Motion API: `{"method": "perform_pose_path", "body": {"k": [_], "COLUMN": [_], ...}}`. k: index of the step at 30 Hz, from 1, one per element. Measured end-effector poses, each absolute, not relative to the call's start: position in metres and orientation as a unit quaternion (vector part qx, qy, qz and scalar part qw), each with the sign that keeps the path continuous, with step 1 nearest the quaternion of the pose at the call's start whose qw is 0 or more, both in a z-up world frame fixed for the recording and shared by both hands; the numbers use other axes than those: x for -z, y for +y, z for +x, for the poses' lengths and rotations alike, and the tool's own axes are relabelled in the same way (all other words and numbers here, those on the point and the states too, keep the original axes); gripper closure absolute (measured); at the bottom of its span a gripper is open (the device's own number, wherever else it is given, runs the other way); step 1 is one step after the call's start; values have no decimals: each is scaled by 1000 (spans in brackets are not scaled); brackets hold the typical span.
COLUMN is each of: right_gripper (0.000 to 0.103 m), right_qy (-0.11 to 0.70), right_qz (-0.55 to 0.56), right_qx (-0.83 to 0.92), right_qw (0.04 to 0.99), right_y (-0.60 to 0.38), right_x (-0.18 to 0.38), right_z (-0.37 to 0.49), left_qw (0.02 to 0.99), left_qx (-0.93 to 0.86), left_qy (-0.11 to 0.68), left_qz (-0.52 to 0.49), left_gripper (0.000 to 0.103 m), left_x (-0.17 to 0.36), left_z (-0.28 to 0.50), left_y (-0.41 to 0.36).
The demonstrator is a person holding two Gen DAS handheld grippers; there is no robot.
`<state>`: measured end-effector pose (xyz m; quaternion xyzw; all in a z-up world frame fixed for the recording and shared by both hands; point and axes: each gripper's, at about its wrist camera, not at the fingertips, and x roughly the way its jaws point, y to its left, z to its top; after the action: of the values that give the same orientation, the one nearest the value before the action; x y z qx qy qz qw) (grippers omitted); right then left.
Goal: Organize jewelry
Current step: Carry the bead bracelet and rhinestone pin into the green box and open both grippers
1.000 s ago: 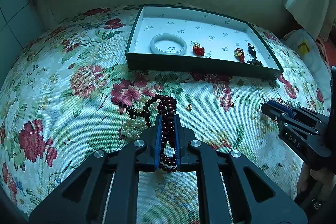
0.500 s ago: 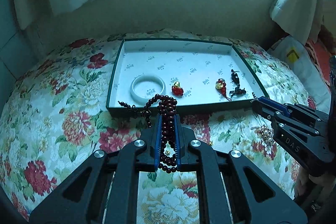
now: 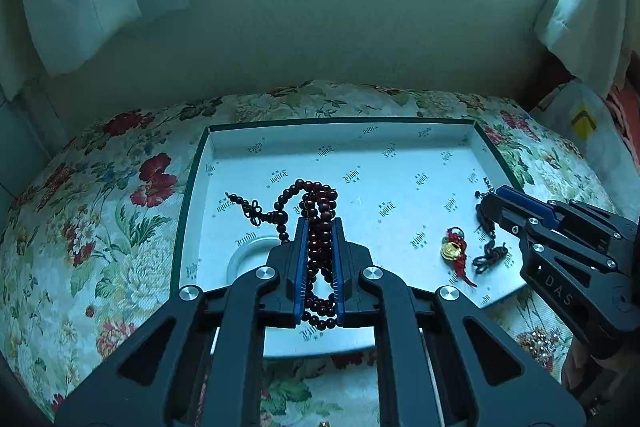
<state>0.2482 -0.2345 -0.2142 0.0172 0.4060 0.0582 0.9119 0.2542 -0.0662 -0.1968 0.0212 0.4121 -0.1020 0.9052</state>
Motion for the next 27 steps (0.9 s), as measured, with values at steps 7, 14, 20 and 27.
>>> {"method": "perform_pose_path", "body": {"k": [7,14,20,27], "right_gripper": [89,89,89,89], "right_qy": [433,457,466,467], "right_qz": [16,3,3,6], "right_qx": [-48,-36,-33,-34], "right_qw": [900,889,884,884], "right_y": [-241,-246,-248,-249], "right_x": [241,258,263,262], "right_z": [282,299,302,303], "left_qw": [892,880,875,870], "left_qx": [84,76,74,70], "left_qy": [443,468,477,485], "left_qz": [22,31,38,53], "left_gripper": [92,92,92,61], "left_x": [227,249,253,255], "left_z": [302,327,335,336], "left_y": [-71,-73,-73,-77]}}
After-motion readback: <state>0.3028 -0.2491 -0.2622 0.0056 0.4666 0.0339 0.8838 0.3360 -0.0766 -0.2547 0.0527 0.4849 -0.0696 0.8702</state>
